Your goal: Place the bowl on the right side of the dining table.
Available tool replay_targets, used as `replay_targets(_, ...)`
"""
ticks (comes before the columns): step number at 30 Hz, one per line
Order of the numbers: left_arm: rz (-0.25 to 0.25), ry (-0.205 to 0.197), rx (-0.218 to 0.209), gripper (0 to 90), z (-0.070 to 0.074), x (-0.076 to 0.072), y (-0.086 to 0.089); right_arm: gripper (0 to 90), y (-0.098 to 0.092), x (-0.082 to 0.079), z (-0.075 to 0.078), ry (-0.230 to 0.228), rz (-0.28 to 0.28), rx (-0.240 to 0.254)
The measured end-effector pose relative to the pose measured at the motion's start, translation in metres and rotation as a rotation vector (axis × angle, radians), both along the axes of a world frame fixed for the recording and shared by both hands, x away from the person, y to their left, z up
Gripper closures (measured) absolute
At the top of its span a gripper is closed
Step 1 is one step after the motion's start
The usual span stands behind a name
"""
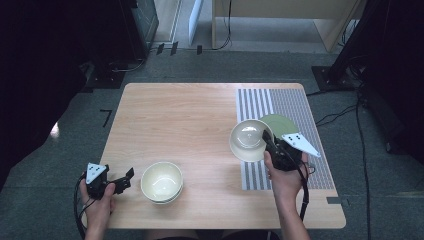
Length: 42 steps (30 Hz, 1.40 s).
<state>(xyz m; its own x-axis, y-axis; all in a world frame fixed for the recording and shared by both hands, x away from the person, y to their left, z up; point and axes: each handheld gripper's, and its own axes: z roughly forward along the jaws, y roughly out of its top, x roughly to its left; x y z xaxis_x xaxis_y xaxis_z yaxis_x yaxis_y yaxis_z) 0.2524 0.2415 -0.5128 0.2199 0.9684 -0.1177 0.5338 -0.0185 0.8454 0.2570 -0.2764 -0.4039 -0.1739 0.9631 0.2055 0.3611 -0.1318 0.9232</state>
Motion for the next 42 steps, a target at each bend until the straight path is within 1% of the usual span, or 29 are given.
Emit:
replay_targets(4,-0.008,0.009,0.02,2.2,-0.001,0.001,-0.002,84.2,-0.005,0.001,0.001,-0.001,-0.011,-0.001)
replay_targets(9,-0.001,0.02,-0.012,2.2,-0.001,0.002,0.0,84.2,-0.012,0.002,0.002,0.002,-0.026,0.0)
replay_targets(11,-0.001,0.024,-0.019,2.2,-0.001,0.002,0.001,84.2,-0.014,0.003,0.002,0.001,-0.033,0.0)
replay_targets(20,-0.003,0.031,-0.02,2.2,-0.002,0.003,0.001,84.2,-0.024,0.007,0.002,0.007,-0.055,-0.006)
replay_targets(24,-0.003,0.032,-0.02,2.2,-0.002,0.003,0.001,84.2,-0.028,0.008,0.003,0.009,-0.058,0.006)
replay_targets(27,-0.003,0.033,-0.023,2.3,-0.002,0.003,0.001,84.2,-0.031,0.01,0.003,0.01,-0.067,0.003)
replay_targets(36,-0.005,0.034,-0.026,2.3,-0.002,0.003,0.001,84.2,-0.041,0.015,0.001,0.023,-0.096,0.021)
replay_targets(42,-0.007,0.037,-0.024,2.3,-0.002,0.003,0.001,84.2,-0.048,0.019,0.0,0.03,-0.116,0.021)
